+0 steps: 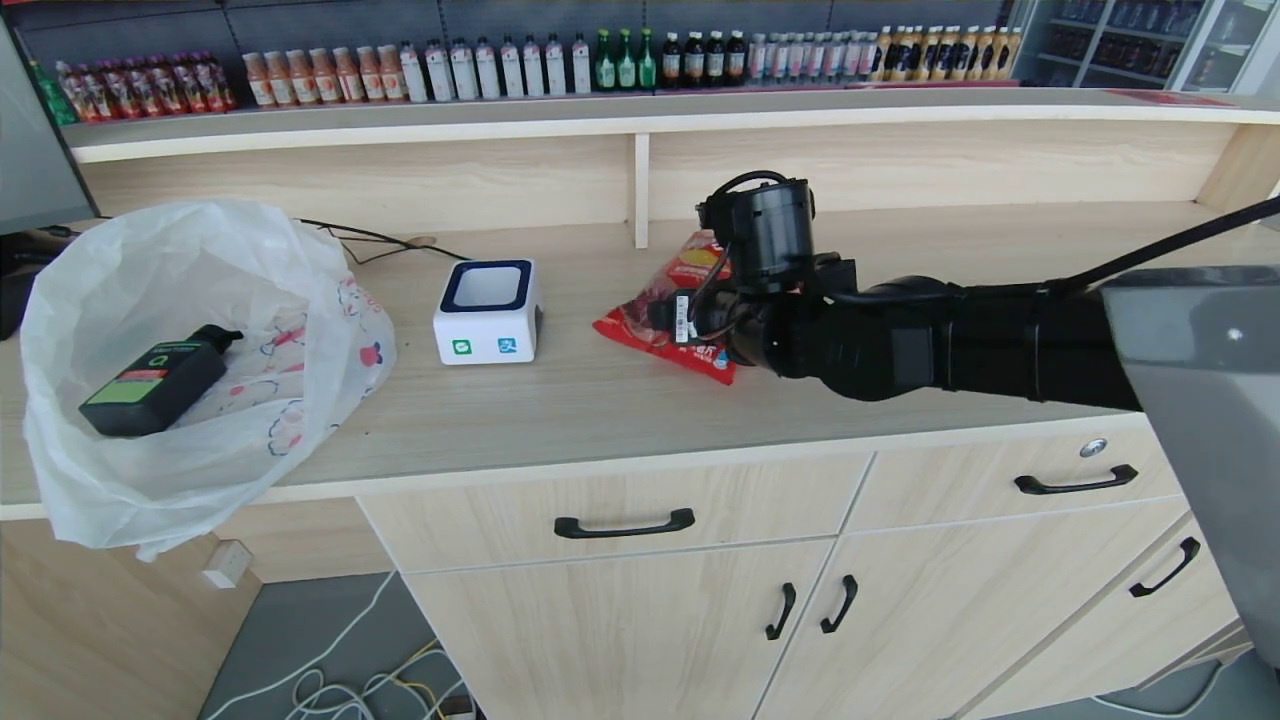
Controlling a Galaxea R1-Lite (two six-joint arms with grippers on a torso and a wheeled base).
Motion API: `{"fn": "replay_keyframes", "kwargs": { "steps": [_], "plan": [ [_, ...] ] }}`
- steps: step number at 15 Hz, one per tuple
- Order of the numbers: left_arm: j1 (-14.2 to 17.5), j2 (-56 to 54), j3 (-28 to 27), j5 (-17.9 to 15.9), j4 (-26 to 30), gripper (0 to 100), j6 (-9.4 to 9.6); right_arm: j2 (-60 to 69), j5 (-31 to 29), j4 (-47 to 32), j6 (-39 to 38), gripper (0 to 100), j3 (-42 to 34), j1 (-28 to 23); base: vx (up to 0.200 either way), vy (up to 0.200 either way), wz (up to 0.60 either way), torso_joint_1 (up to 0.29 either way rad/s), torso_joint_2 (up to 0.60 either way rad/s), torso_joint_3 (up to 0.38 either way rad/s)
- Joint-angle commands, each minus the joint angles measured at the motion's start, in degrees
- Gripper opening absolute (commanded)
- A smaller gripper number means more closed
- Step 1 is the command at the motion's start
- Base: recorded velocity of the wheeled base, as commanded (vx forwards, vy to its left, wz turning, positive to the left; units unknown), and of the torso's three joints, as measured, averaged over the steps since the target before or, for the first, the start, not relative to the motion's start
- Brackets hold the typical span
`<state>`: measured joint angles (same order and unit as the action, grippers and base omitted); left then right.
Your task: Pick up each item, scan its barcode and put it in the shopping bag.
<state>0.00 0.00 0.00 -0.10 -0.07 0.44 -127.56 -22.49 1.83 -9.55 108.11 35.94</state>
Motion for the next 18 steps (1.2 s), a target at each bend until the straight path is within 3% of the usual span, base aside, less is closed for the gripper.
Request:
{"fn": "replay_keyframes", "kwargs": {
  "steps": [1, 4, 15, 18],
  "plan": [
    [0.0, 0.0, 0.0, 0.0, 0.0, 100, 0.0, 2.9, 2.0, 1.6, 5.1, 100, -6.6, -1.1, 0.0, 0.0, 0.0, 0.0, 0.0, 0.0],
    [0.0, 0.0, 0.0, 0.0, 0.0, 100, 0.0, 3.4, 5.2, 9.4, 12.5, 100, -8.8, -2.2, 0.0, 0.0, 0.0, 0.0, 0.0, 0.0],
    [0.0, 0.0, 0.0, 0.0, 0.0, 100, 0.0, 15.9, 9.0, 10.7, 22.6, 100, -23.0, -13.6, 0.0, 0.0, 0.0, 0.0, 0.0, 0.0],
    [0.0, 0.0, 0.0, 0.0, 0.0, 100, 0.0, 17.0, 13.1, 12.8, 22.6, 100, -23.1, -12.6, 0.0, 0.0, 0.0, 0.0, 0.0, 0.0]
  ]
}}
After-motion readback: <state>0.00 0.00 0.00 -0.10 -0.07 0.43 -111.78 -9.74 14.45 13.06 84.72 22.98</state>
